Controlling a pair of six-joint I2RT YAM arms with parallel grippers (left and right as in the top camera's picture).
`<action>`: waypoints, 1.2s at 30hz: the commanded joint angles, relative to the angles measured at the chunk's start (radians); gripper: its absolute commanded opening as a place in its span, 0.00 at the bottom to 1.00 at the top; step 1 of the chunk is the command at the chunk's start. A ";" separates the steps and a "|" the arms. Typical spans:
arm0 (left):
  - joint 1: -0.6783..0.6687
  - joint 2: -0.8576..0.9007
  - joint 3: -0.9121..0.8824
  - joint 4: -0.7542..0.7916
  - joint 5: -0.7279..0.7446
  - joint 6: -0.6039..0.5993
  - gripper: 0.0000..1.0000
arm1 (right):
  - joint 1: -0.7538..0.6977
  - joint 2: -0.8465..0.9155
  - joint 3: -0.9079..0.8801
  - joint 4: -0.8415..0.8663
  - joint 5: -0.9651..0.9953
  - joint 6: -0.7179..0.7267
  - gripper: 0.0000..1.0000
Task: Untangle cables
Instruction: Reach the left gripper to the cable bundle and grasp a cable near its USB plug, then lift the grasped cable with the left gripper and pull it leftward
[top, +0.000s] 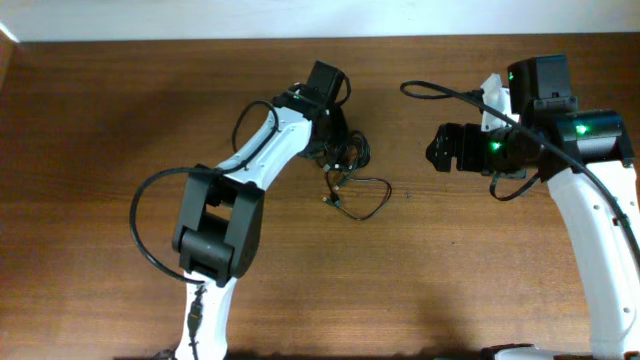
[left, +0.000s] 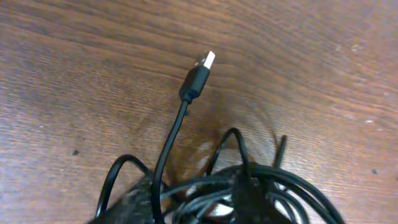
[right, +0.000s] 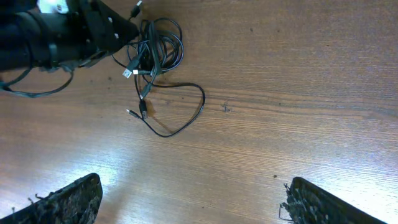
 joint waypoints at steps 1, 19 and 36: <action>-0.008 0.050 0.013 0.005 -0.015 -0.006 0.22 | 0.005 0.002 0.019 0.000 -0.005 0.008 0.96; 0.026 -0.164 0.241 -0.148 0.245 0.282 0.00 | 0.005 0.008 0.018 0.046 -0.052 0.008 0.96; 0.157 -0.412 0.243 -0.033 0.623 0.167 0.00 | 0.006 0.200 0.018 0.175 -0.223 0.007 0.91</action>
